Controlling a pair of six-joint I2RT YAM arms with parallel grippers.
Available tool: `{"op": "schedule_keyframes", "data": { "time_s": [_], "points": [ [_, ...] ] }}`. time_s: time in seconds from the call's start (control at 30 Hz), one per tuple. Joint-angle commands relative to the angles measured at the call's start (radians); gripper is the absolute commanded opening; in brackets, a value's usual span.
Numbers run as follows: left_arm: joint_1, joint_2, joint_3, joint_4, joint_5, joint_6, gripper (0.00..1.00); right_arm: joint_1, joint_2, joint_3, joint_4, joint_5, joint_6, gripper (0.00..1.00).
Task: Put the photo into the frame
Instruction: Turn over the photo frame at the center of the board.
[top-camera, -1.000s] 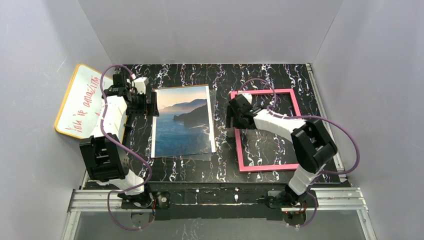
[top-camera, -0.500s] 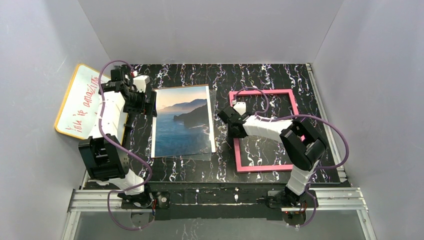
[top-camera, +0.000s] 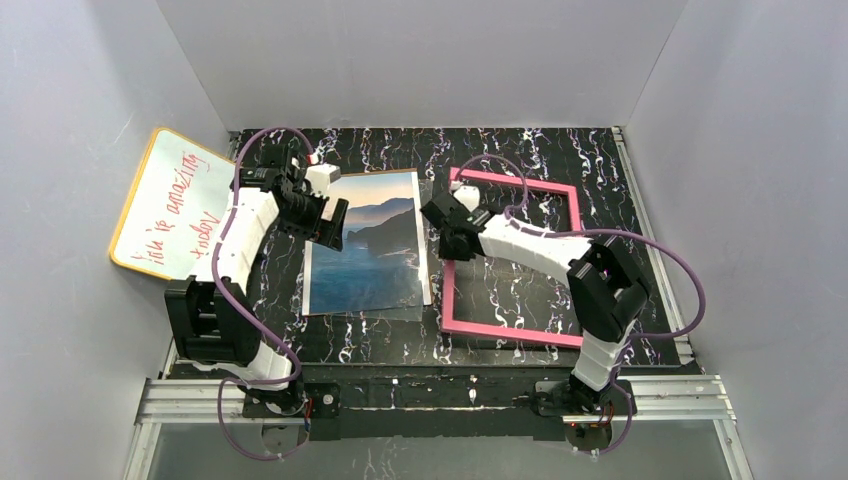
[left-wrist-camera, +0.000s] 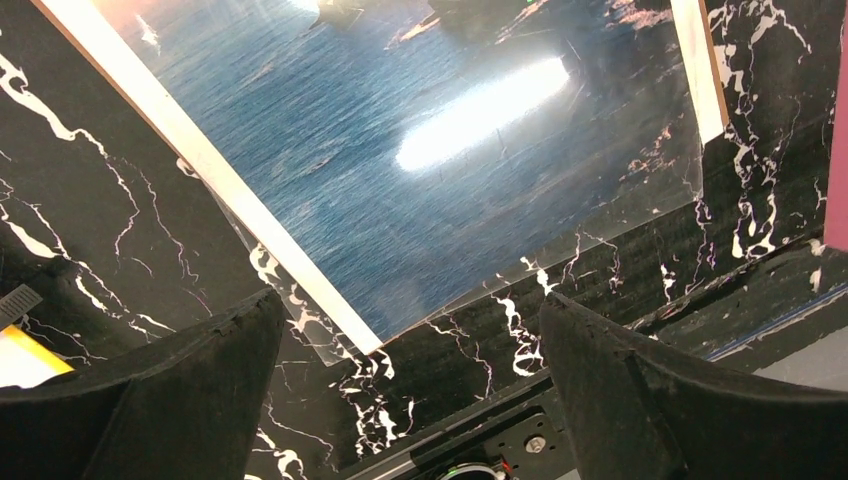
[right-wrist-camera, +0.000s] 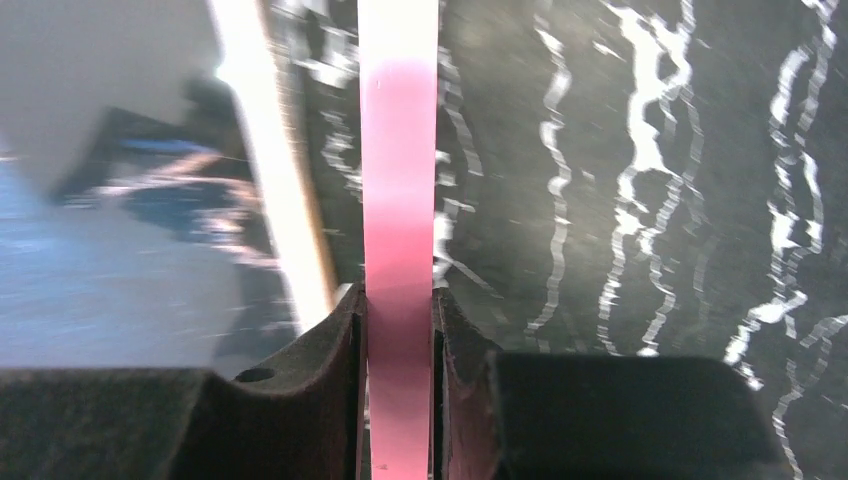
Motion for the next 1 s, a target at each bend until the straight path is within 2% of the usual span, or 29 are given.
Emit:
{"op": "schedule_keyframes", "data": {
  "time_s": [0.0,0.23,0.6,0.83,0.97],
  "points": [
    [0.006,-0.008,0.011,-0.005,0.02,-0.045,0.98,0.008,-0.062,0.164,-0.008,-0.101,0.0,0.01],
    [0.007,0.007,0.06,0.0,0.056,-0.095,0.98,0.008,-0.117,0.288,0.081,-0.291,0.105,0.01],
    [-0.017,-0.015,0.141,0.009,0.07,-0.117,0.98,0.008,-0.19,0.349,0.289,-0.496,0.26,0.01],
    [-0.049,-0.006,0.191,0.038,0.07,-0.154,0.98,0.005,-0.261,0.262,0.439,-0.526,0.339,0.01],
    [-0.088,0.013,0.204,0.079,0.053,-0.181,0.98,-0.02,-0.314,0.154,0.533,-0.557,0.395,0.01]
  ]
}}
